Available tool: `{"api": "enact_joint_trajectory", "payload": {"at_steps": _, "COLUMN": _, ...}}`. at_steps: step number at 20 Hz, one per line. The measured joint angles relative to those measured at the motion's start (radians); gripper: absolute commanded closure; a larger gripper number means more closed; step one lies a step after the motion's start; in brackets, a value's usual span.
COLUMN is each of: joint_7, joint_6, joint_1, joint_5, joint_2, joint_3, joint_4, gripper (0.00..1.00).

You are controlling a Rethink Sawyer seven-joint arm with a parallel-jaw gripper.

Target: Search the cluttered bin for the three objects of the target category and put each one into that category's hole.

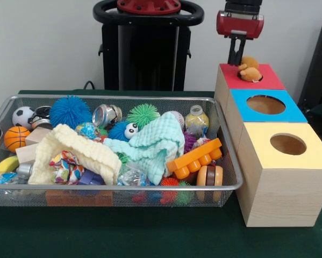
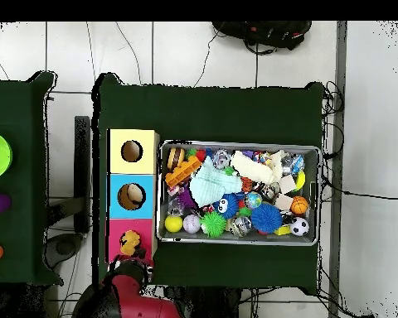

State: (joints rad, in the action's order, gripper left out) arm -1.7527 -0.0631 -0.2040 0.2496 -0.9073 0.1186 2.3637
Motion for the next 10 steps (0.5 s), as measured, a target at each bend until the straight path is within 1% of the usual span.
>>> {"api": "enact_joint_trajectory", "payload": {"at_steps": 3, "joint_7": 0.000, "joint_6": 0.060, "joint_1": -0.008, "joint_5": 0.000, "joint_2": -0.028, "joint_3": 0.004, "joint_4": 0.000, "gripper": 1.00}}
{"api": "enact_joint_trajectory", "payload": {"at_steps": 4, "joint_7": 0.000, "joint_6": 0.108, "joint_1": -0.015, "joint_5": -0.001, "joint_2": -0.050, "joint_3": 0.010, "joint_4": 0.000, "gripper": 1.00}}
{"api": "enact_joint_trajectory", "payload": {"at_steps": 8, "joint_7": 0.000, "joint_6": 0.174, "joint_1": -0.021, "joint_5": -0.001, "joint_2": -0.083, "joint_3": 0.020, "joint_4": -0.001, "gripper": 1.00}}
{"api": "enact_joint_trajectory", "payload": {"at_steps": 10, "joint_7": 0.000, "joint_6": 0.192, "joint_1": -0.021, "joint_5": -0.001, "joint_2": -0.094, "joint_3": 0.020, "joint_4": -0.001, "gripper": 1.00}}
